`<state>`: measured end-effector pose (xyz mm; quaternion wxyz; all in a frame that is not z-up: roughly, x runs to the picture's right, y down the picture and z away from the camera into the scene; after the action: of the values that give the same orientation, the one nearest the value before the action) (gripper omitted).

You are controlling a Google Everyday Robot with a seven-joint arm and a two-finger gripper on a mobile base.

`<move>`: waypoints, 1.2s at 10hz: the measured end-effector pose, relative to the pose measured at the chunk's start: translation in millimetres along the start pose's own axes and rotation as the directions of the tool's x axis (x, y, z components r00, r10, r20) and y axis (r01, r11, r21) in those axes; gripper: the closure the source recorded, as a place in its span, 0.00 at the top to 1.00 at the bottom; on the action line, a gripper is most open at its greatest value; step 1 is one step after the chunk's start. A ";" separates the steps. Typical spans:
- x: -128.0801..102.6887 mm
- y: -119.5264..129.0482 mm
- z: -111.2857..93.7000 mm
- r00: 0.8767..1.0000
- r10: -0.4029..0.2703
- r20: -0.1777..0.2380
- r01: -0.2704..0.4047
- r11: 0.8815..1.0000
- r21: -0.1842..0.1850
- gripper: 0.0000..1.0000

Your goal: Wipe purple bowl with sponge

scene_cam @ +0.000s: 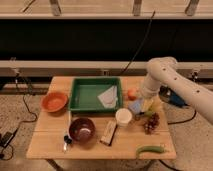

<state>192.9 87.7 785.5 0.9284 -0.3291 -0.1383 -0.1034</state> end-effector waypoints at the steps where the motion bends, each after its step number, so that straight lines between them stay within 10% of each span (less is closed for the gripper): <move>1: -1.7 -0.2 2.7 1.000 -0.006 -0.002 0.006 1.000 -0.005 0.65; 8: 1.9 -1.3 27.9 0.999 -0.016 -0.028 0.015 0.999 -0.041 0.64; 12: 5.0 -2.5 32.1 0.999 -0.020 -0.045 0.018 0.999 -0.044 0.30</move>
<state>190.9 105.8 812.5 0.9228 -0.3455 -0.1180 -0.1229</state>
